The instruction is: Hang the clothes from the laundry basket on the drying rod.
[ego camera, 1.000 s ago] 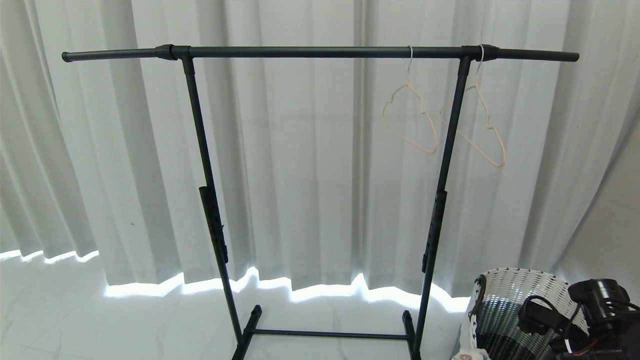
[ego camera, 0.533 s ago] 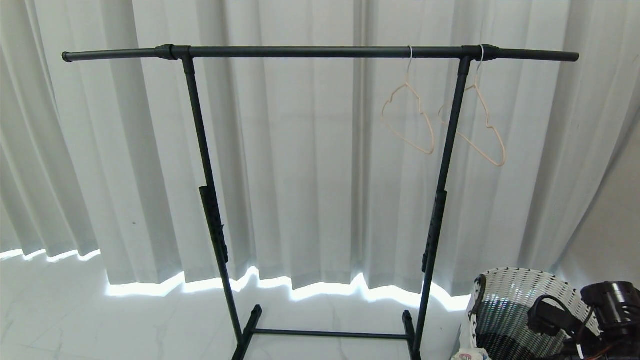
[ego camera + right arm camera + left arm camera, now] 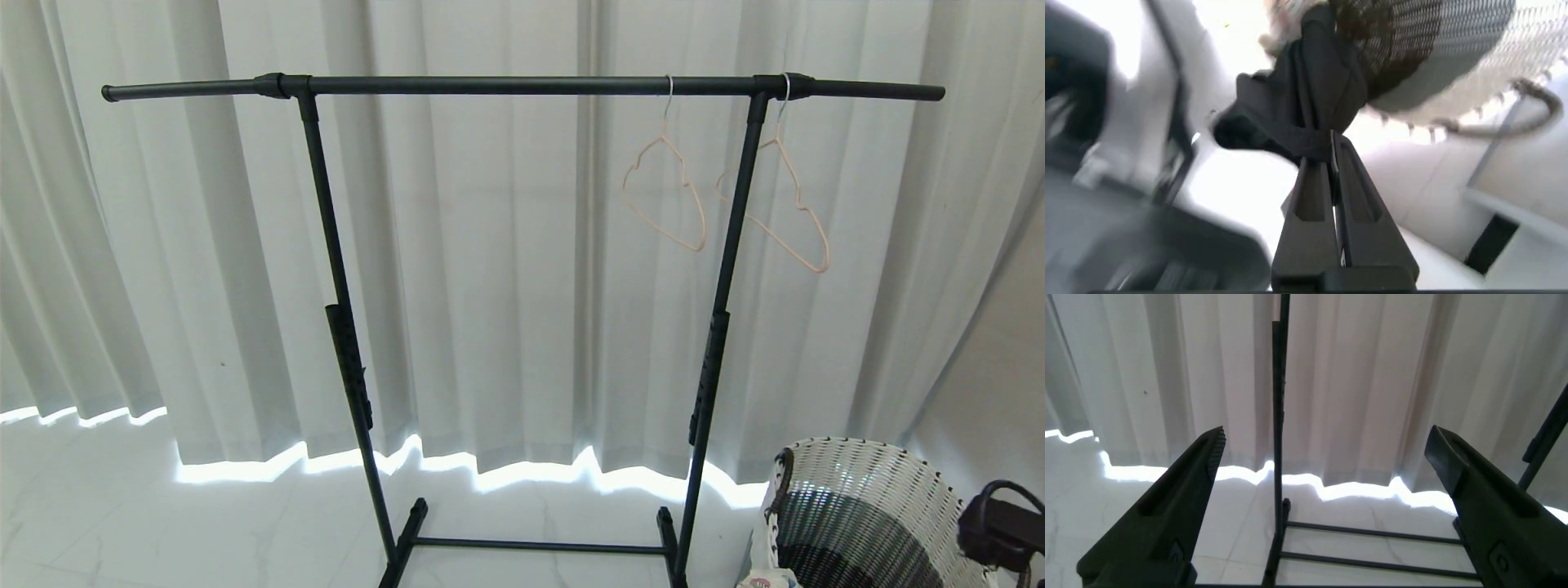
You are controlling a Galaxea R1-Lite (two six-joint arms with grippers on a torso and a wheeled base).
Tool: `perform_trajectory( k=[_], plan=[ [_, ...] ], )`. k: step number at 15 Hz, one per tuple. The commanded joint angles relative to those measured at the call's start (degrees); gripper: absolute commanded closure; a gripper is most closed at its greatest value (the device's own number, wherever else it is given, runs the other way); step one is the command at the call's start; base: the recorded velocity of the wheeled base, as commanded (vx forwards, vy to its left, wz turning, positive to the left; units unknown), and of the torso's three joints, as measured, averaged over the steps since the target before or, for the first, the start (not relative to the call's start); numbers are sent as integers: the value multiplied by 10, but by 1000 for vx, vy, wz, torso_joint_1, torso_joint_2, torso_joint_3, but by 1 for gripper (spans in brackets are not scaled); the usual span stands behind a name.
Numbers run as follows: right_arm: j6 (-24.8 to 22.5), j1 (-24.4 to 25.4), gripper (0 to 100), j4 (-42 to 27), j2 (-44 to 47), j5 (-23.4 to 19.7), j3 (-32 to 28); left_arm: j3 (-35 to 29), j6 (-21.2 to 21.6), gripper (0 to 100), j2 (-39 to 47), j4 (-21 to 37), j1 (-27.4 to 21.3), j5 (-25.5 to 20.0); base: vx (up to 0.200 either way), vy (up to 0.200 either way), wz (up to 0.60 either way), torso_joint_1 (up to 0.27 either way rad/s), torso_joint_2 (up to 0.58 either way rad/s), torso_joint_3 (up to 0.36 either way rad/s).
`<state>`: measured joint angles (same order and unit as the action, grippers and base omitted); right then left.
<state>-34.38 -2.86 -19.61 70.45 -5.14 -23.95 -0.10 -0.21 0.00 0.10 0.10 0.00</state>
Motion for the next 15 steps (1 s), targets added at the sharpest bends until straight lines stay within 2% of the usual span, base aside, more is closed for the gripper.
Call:
perform_trajectory(
  k=[1, 3, 7, 12, 15],
  plan=[
    [12, 1, 100, -142, -190, 1, -122, 0, 0, 0, 0, 0, 0, 0, 0, 0, 0, 0, 0, 0],
    [12, -1, 100, -160, -231, 5, -153, 0, 0, 0, 0, 0, 0, 0, 0, 0, 0, 0, 0, 0],
    [28, -4, 100, -160, -248, 35, -201, 0, 0, 0, 0, 0, 0, -1, 0, 0, 0, 0, 0, 0],
    [34, -4, 100, -159, -245, 49, -213, 0, 4, 0, 1, 0, 0, -1, 0, 0, 0, 0, 0, 0],
    [33, -4, 100, -158, -240, 49, -213, 0, 4, 0, 1, 0, 0, -1, -200, 0, 0, 7, -1, -2]
  ],
)
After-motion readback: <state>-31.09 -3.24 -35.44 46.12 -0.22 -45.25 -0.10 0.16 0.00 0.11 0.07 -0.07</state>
